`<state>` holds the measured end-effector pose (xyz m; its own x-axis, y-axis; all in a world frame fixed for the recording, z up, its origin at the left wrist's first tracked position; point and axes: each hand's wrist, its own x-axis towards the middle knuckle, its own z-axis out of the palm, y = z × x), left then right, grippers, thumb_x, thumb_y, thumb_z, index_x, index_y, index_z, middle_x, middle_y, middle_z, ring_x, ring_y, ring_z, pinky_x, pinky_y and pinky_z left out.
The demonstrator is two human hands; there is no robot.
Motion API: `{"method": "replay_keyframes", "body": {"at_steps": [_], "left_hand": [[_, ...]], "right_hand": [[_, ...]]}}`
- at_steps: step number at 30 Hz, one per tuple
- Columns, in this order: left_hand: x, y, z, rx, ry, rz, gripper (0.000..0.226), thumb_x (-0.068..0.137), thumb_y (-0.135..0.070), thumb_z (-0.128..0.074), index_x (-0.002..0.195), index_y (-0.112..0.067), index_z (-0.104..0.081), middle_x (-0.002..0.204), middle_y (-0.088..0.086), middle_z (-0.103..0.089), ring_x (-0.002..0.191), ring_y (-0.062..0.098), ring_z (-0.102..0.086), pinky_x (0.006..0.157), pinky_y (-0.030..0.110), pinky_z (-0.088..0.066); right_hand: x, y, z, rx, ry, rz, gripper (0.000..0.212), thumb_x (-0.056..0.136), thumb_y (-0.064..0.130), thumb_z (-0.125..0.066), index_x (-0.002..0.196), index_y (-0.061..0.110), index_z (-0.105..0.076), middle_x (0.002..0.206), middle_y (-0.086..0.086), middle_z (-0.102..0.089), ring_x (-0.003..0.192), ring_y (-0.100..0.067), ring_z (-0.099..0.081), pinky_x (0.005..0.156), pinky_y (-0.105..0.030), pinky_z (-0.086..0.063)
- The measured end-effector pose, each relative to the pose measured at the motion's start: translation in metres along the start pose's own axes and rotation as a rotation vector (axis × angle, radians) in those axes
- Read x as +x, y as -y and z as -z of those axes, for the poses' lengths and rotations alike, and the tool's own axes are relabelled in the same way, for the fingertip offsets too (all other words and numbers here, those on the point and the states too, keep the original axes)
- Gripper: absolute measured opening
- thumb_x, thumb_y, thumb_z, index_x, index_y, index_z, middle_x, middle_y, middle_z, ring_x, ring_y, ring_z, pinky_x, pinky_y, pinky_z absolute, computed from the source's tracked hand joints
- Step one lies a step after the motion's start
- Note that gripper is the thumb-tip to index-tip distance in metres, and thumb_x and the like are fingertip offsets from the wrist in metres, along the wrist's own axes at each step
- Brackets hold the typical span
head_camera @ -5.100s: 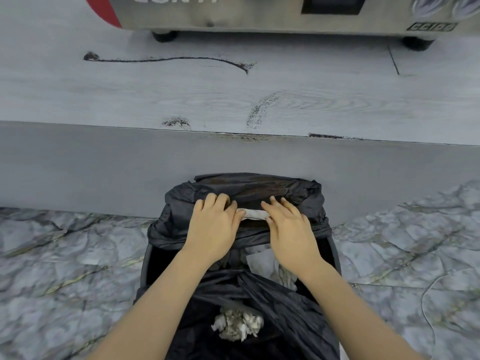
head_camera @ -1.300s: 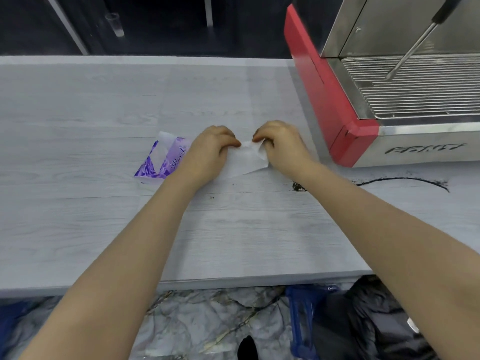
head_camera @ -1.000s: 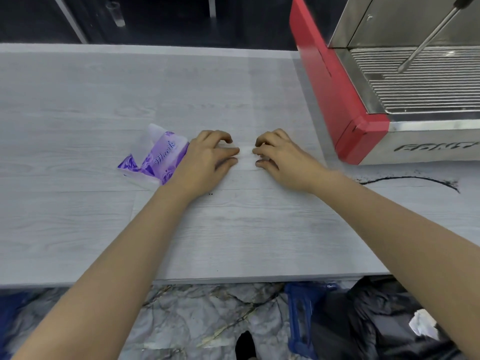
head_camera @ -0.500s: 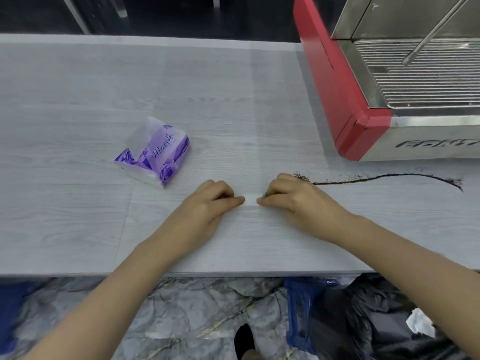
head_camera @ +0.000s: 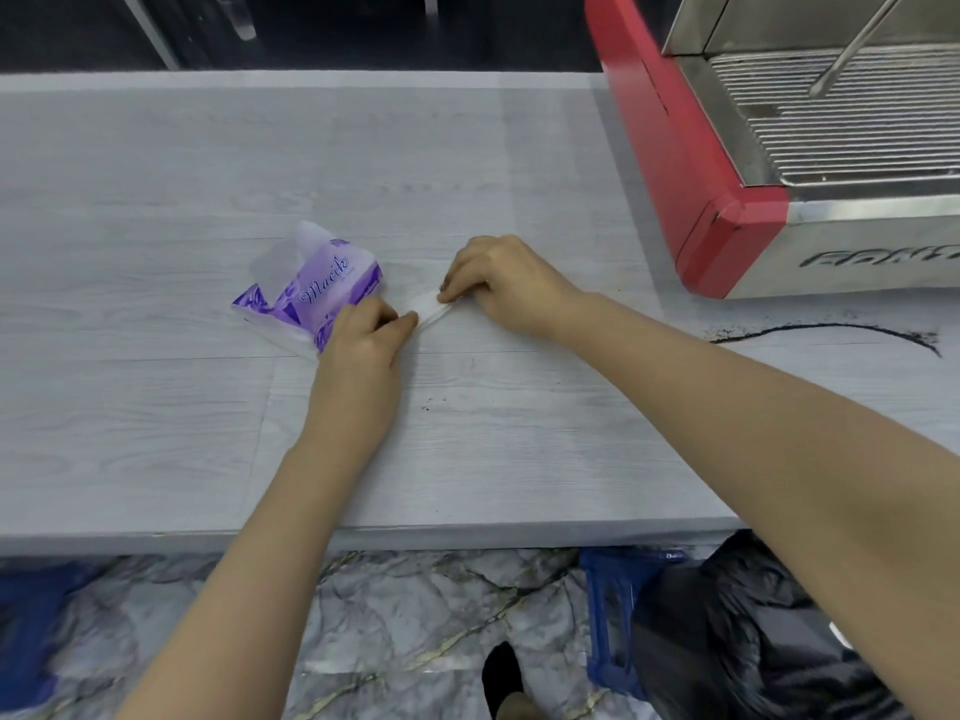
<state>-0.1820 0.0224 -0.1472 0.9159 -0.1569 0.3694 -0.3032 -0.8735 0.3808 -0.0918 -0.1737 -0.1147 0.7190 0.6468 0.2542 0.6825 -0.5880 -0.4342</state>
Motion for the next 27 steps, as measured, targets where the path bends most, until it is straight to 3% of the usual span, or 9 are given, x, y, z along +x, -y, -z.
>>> {"method": "replay_keyframes", "body": {"at_steps": [6,14,17,23,27], "left_hand": [[-0.047,-0.054,-0.001,-0.029,0.072,-0.184,0.038,0.092,-0.006,-0.040,0.116,0.005,-0.068,0.087,0.016,-0.057,0.075,0.030,-0.048,0.061,0.045,-0.047],[-0.085,-0.115,-0.017,-0.198,0.223,-0.389,0.050,0.074,0.018,-0.065,0.121,0.002,-0.065,0.095,0.008,-0.058,0.082,0.020,-0.043,0.063,0.038,-0.048],[-0.060,-0.122,-0.020,-0.279,0.235,-0.463,0.039,0.083,0.012,-0.062,0.119,0.000,-0.068,0.093,0.009,-0.059,0.084,0.018,-0.045,0.071,0.030,-0.043],[0.059,-0.131,-0.058,-0.322,0.151,-0.527,0.031,0.093,-0.001,-0.051,0.113,-0.007,-0.074,0.098,0.011,-0.065,0.089,0.027,-0.058,0.080,0.032,-0.046],[0.104,-0.138,-0.093,-0.380,0.238,-0.490,0.028,0.086,0.003,-0.061,0.106,-0.009,-0.077,0.100,0.010,-0.069,0.092,0.025,-0.067,0.084,0.027,-0.050]], "right_hand": [[-0.083,0.010,0.010,0.021,-0.041,0.058,0.028,0.078,-0.012,-0.064,0.093,0.008,-0.077,0.092,-0.006,-0.073,0.090,-0.023,-0.064,0.078,-0.033,-0.053],[-0.210,0.026,0.037,-0.036,-0.056,-0.050,0.023,0.083,-0.005,-0.064,0.100,0.006,-0.075,0.097,-0.009,-0.071,0.090,-0.024,-0.061,0.076,-0.034,-0.053],[-0.223,0.023,0.046,-0.096,-0.179,-0.107,0.028,0.080,-0.013,-0.061,0.099,0.003,-0.075,0.096,-0.011,-0.071,0.088,-0.027,-0.062,0.076,-0.034,-0.052],[-0.201,-0.011,0.065,-0.305,-0.576,-0.380,0.028,0.076,-0.016,-0.062,0.092,0.002,-0.076,0.090,-0.011,-0.072,0.080,-0.033,-0.063,0.066,-0.036,-0.053],[-0.194,-0.032,0.049,-0.364,-0.545,-0.581,0.030,0.064,-0.019,-0.060,0.082,0.001,-0.074,0.079,-0.012,-0.070,0.079,-0.035,-0.060,0.058,-0.039,-0.054]]}}
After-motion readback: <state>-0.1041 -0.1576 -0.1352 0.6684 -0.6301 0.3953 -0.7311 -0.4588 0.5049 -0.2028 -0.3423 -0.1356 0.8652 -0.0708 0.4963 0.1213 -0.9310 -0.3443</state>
